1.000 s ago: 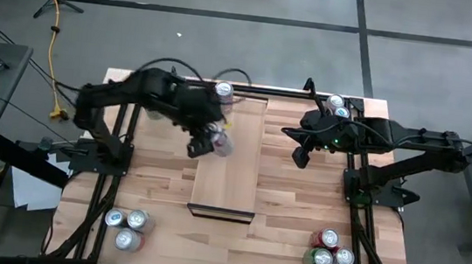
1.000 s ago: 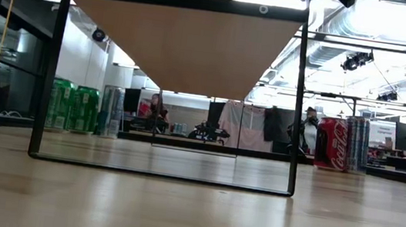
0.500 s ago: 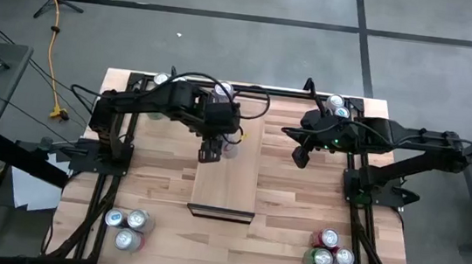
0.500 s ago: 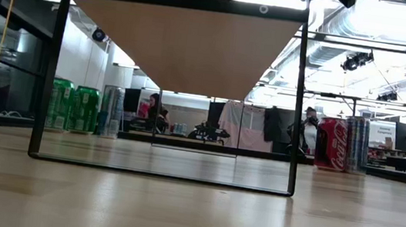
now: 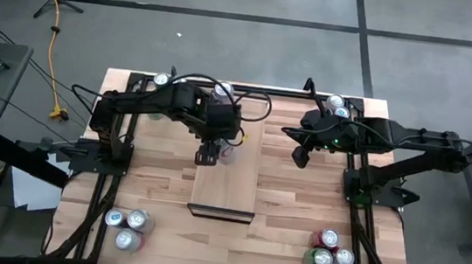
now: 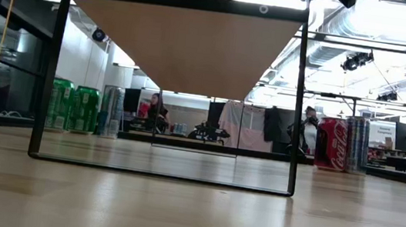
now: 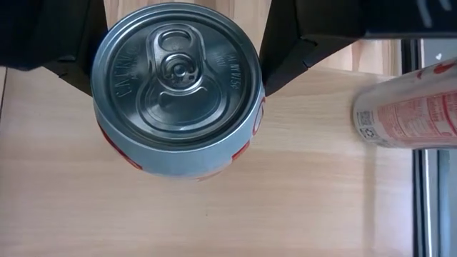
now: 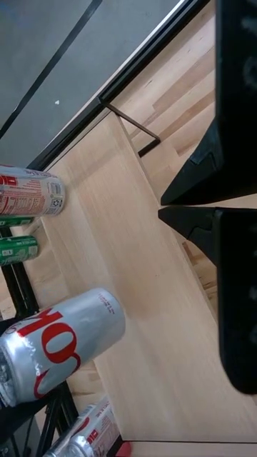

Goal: Place canned beverage on shelf
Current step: Put the silver soda can on the shelf

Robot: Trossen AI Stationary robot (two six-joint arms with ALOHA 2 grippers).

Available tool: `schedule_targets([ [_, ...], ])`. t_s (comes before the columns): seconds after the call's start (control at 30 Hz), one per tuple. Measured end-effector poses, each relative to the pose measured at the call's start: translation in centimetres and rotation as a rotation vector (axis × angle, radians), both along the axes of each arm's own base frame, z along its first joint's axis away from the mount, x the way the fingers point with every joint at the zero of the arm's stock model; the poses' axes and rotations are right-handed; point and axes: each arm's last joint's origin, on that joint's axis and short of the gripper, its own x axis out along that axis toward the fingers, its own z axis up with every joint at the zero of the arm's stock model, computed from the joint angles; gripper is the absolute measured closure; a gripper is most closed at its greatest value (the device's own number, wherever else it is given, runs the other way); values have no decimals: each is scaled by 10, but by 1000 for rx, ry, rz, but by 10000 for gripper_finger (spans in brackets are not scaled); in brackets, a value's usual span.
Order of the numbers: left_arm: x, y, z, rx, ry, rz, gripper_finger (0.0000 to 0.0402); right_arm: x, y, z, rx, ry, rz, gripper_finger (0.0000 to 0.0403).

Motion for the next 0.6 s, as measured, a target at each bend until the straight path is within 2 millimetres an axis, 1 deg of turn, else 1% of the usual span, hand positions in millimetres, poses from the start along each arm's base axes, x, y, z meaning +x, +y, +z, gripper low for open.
schedule_targets([
  [0.2, 1, 0, -5, 1, 18, -3, 182, 0, 0, 0, 2, -1, -1, 403],
  [0.4, 2, 0, -19, 1, 76, -3, 181, 0, 0, 0, 2, -1, -1, 403],
  [0.6, 3, 0, -21, 0, 82, -4, 181, 0, 0, 0, 2, 0, -2, 403],
])
